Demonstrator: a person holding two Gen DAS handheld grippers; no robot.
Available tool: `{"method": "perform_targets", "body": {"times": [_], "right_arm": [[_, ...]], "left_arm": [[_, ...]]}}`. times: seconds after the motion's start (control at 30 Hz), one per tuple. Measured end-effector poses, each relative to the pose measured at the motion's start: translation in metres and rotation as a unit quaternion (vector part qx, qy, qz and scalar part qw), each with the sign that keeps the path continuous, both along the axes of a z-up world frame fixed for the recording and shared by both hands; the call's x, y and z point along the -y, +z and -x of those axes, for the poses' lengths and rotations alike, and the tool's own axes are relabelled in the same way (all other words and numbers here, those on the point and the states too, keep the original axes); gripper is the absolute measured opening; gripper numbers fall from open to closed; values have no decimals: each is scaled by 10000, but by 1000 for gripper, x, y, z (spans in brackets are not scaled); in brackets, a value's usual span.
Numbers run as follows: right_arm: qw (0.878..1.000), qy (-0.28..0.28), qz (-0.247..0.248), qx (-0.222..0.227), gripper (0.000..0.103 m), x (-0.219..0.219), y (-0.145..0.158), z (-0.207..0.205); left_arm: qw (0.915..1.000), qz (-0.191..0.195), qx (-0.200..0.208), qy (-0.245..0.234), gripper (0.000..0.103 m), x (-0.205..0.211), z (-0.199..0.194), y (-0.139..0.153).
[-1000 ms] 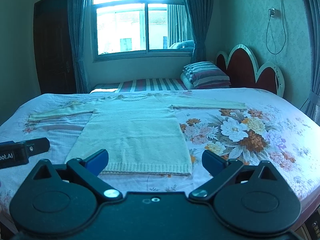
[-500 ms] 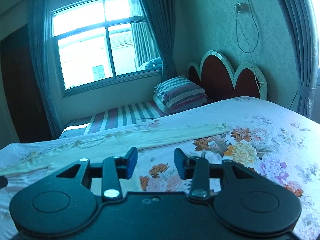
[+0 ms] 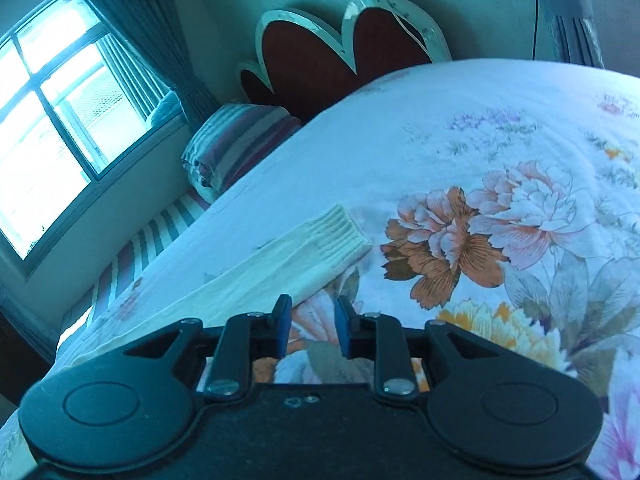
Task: Fold small clothes
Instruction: 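Grasp the cuff of a sweater sleeve with the right tool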
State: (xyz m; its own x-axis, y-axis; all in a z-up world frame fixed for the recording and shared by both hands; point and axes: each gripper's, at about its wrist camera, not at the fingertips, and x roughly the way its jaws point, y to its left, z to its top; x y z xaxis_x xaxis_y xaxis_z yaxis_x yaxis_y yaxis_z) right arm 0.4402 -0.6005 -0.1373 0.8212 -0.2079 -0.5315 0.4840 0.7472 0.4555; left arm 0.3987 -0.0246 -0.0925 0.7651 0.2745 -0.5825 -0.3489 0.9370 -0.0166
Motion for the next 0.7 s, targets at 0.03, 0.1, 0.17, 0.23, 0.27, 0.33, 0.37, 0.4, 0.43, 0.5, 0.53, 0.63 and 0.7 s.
{"method": "perform_targets", "body": {"times": [0.03,0.1,0.17,0.23,0.27,0.33,0.37,0.4,0.43,0.5,0.53,0.63,0.7], "right_arm": [[9999,-34,-110,-23,25,5,-6,-5],[9994,-86,-323,-15,27,14,-17,-14],[9991,-67,-412,22,28,18,-23,-21],[9984,-53,-553,116,29,22,-28,-29],[9981,-37,-601,139,30,22,-30,-32],[9982,29,-574,176,30,20,-30,-39],[9982,59,-568,202,32,19,-30,-42],[9980,79,-571,240,32,20,-30,-46],[9977,99,-601,286,32,20,-31,-48],[9957,184,-784,449,32,25,-32,-56],[9942,245,-905,521,31,26,-33,-62],[9943,197,-906,529,21,25,-35,-71],[9965,66,-719,414,12,21,-30,-75]], "left_arm": [[10000,11,-30,91,103,-3,-9,-1],[9997,80,-57,242,103,-9,-27,-3],[9993,80,-79,348,103,-12,-41,-6],[9993,21,-100,364,103,-14,-54,-8],[9993,-19,-127,365,103,-14,-58,-10],[9990,-56,-200,387,103,-16,-65,-12],[9990,-34,-210,391,103,-18,-68,-13],[9990,9,-216,394,103,-22,-70,-14],[9989,54,-241,391,103,-27,-73,-16],[9984,96,-326,461,103,-37,-76,-18],[9980,111,-351,509,103,-43,-76,-18],[9972,129,-347,651,103,-62,-72,-18],[9967,92,-379,712,103,-76,-68,-18]]}}
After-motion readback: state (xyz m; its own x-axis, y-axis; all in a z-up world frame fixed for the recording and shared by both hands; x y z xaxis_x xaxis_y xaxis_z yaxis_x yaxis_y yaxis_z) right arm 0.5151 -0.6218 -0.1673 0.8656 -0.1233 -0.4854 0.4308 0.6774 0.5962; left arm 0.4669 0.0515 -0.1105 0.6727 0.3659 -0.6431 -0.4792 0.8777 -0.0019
